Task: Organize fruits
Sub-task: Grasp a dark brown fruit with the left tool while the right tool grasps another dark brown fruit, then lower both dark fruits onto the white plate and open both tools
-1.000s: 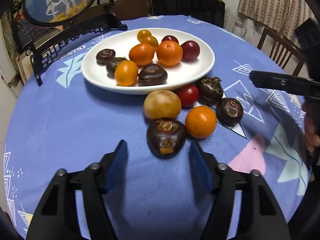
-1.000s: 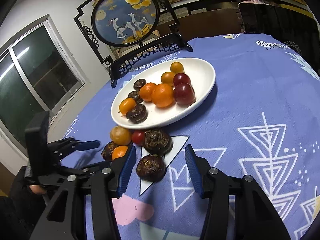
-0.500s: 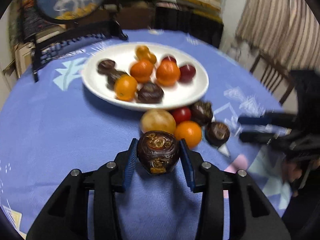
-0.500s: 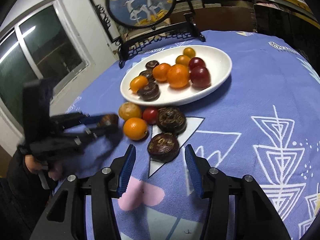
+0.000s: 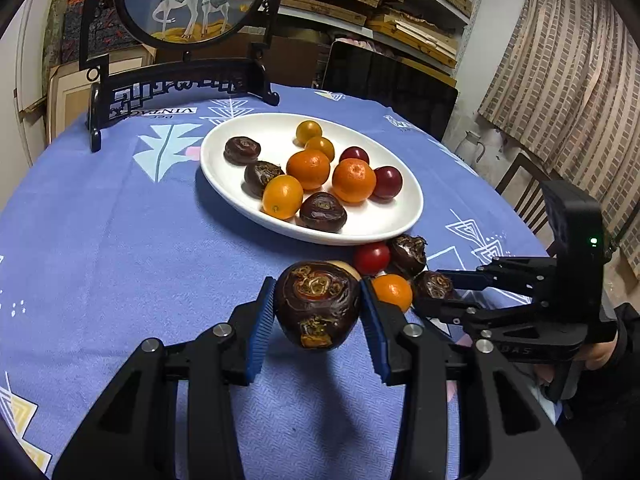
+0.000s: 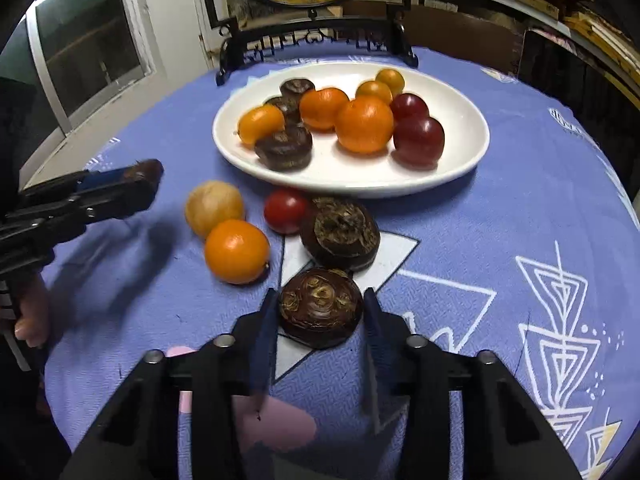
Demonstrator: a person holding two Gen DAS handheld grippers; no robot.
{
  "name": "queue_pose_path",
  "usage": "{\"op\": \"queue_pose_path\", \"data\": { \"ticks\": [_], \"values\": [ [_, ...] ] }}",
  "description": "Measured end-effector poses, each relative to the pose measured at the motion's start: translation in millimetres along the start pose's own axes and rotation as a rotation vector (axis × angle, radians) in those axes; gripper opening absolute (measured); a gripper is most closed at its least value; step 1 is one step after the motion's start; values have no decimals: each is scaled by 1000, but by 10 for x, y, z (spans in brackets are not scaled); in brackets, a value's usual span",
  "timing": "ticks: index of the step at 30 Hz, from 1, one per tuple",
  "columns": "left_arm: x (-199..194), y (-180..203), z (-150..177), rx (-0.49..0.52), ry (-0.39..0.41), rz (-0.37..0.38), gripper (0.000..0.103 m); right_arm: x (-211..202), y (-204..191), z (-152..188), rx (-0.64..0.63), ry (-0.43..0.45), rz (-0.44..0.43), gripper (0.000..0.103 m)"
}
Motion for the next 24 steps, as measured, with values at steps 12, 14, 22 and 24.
{"op": "queue_pose_path", "data": {
  "ticks": [12, 14, 22, 24],
  "values": [
    [-69, -6, -53, -5, 35, -2, 41, -358, 129, -130, 144, 100, -97, 41],
    [-81, -1, -81, 1, 34, -7, 41, -437, 178, -216, 153, 125, -98, 41],
    [-93, -8, -516, 41, 82, -33, 41, -657, 490, -869, 224, 249, -134, 41],
    [-14, 2, -690, 57, 92, -40, 41, -607, 564, -1079, 243, 265, -143, 42]
  ]
}}
Point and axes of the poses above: each gripper's, at about its wrist camera, not at the fingertips, and x roughly the way its jaws point, y to its right, z to its underside, the point moved 10 cm from there along x, roughly the way its jaws point, and after that the axes turned 9 degrees about y, right-handed, at the moved point
